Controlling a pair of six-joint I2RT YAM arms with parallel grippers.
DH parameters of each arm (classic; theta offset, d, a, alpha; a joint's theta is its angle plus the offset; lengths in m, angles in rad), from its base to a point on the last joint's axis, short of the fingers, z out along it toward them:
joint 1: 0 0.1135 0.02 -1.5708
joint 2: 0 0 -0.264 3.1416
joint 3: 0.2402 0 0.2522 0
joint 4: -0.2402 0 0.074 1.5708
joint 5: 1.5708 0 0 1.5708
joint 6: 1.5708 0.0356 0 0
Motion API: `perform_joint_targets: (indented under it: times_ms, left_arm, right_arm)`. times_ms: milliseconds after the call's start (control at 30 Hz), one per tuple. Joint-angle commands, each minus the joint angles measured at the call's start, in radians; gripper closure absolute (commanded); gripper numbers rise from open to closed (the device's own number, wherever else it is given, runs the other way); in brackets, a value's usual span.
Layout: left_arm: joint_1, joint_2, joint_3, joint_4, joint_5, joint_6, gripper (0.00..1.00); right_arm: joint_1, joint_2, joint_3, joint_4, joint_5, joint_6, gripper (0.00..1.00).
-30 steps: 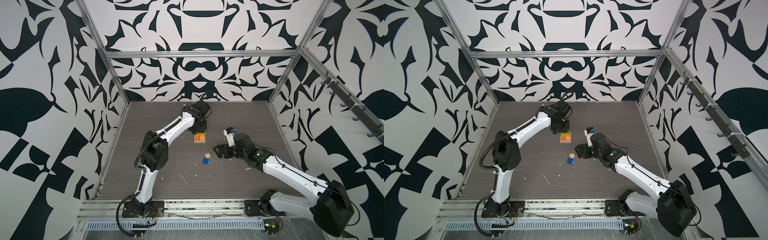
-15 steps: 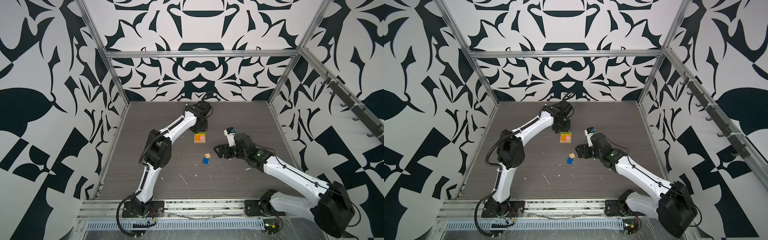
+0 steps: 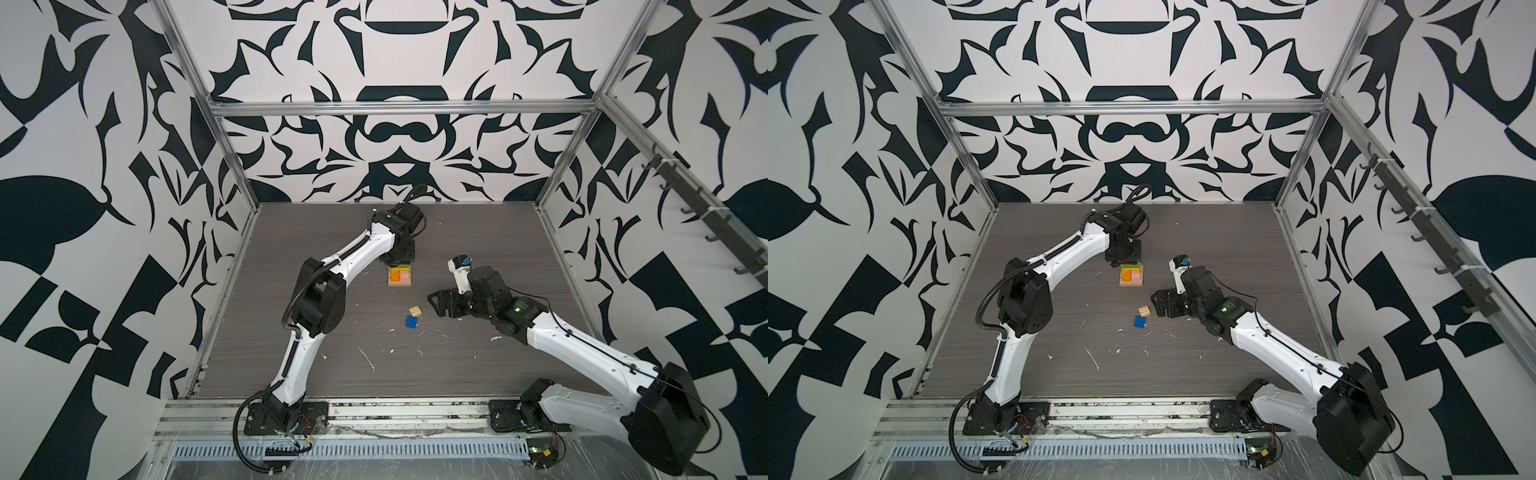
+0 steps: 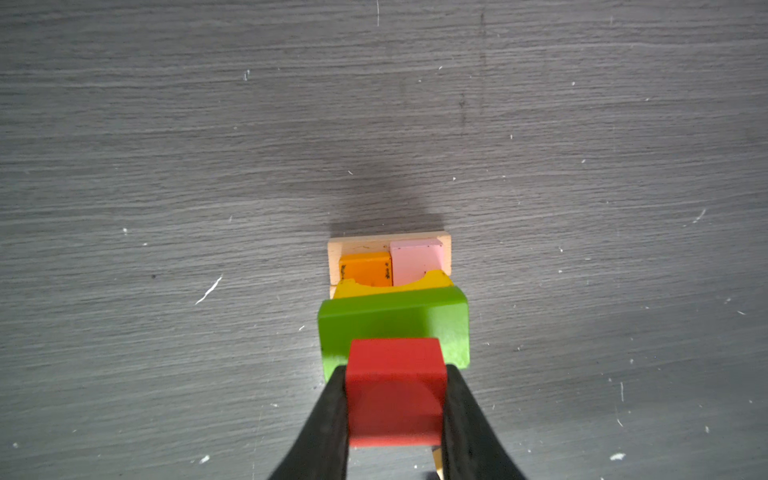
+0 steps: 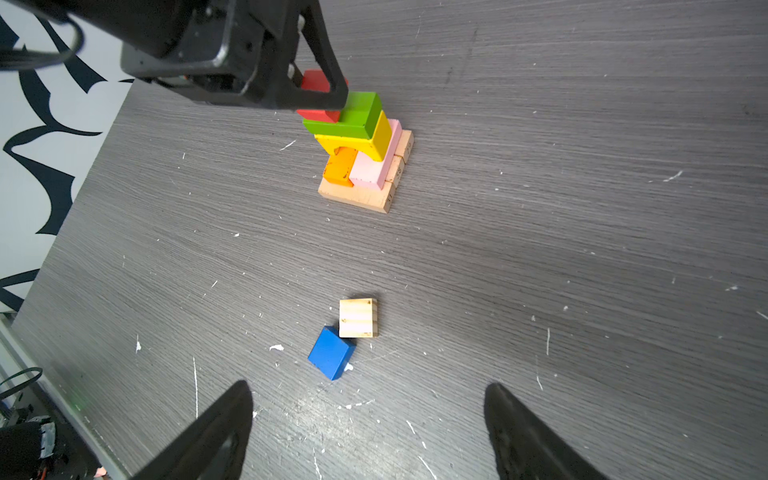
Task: Build the wood block tower
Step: 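Lower the red cube onto the green block with the left gripper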
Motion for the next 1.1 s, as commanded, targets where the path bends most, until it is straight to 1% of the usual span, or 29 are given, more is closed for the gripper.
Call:
perform_joint_targets:
  times_ms: [0, 767, 1067]
  left_arm:
    - [0.006, 0.016, 0.029, -0.048, -0.012, -0.010, 0.73]
    - [0.006, 0.024, 0.029, -0.040, -0.020, -0.019, 0.72]
    - [0.006, 0.030, 0.029, -0.039, -0.017, -0.022, 0.68]
  right_arm:
    - [0.000, -0.010, 0.002, 0.010, 0.012, -0.018, 0.09]
    - [0.002, -0.003, -0.001, 0.010, 0.008, -0.019, 0.10]
    - [0.001, 0.001, -0.001, 0.011, 0.005, -0.018, 0.10]
